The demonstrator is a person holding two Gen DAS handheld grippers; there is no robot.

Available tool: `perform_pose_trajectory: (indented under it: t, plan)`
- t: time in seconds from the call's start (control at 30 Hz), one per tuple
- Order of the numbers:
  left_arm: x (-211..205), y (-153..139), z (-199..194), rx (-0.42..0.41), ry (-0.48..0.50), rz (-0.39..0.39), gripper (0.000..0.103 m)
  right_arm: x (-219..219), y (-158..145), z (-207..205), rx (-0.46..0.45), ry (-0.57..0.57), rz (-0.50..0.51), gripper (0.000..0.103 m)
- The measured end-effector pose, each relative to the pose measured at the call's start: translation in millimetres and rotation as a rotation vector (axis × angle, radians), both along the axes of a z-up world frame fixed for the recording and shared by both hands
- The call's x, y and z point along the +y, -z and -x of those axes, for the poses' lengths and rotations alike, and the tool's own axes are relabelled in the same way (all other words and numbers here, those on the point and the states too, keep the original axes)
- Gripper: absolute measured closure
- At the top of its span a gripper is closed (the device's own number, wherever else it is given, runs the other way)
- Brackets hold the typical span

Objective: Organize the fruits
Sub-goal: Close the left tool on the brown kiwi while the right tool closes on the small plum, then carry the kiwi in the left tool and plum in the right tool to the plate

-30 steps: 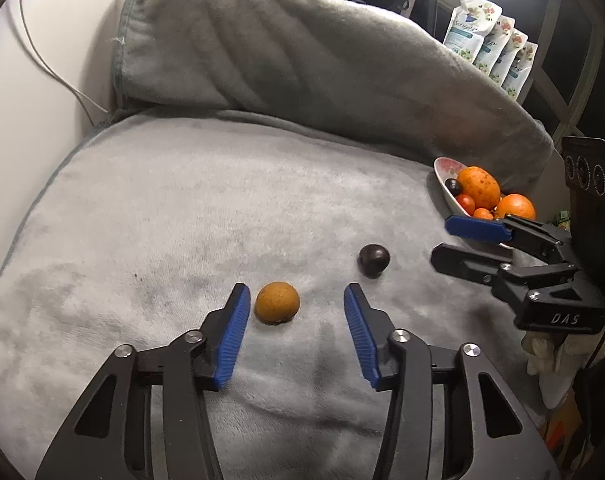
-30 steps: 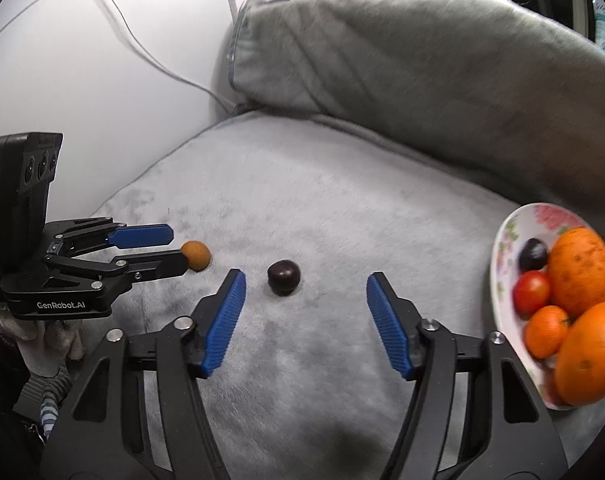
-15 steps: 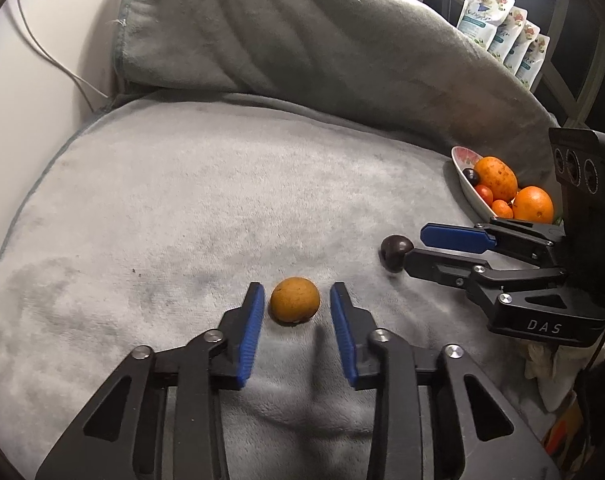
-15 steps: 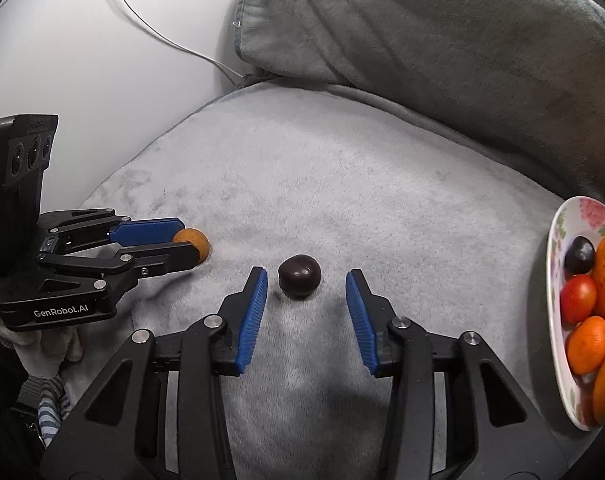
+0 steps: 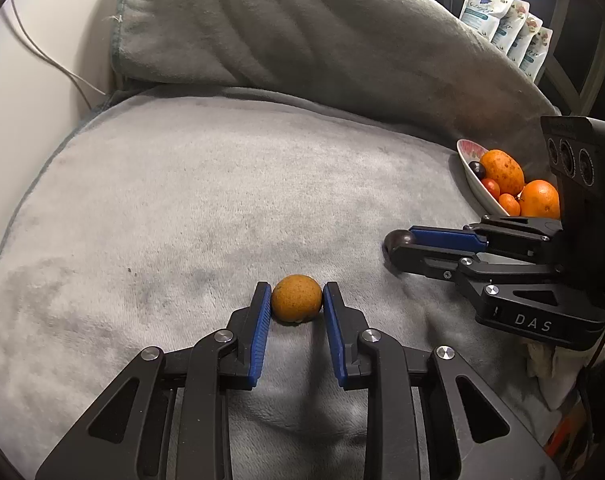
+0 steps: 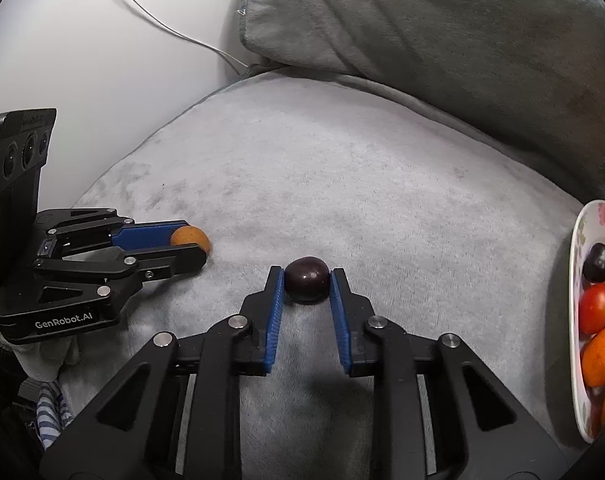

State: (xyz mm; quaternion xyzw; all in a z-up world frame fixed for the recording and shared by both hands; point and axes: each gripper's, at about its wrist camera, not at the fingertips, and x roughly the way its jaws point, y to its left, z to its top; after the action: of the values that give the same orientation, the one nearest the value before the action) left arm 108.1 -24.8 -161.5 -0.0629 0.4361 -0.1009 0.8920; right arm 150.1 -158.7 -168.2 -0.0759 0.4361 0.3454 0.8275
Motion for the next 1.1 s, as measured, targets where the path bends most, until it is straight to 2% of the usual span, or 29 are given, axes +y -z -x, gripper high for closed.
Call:
perform_pose_trajectory:
  t: [0.17,0.4,0.83,1.1]
  plan:
    - [-3,-5,2,-0.017,0.002,0.0,0.078,-2,-1,2,-0.01,0.005,-0.007,0.079]
    - [-17,-23,7,-0.065,0.03,0.014,0.078,-20,-20,7,-0.054,0.033,-0.047,0.079]
    - [-72,-57,-14,-0.14,0.139,0.042,0.078,-98,-68,11,-0.177,0.168,-0.072,0.079]
    - [-113,-71,-30,-0.181,0.214,0.052,0.078,-149,-85,6,-0.229,0.269,-0.057,0.079]
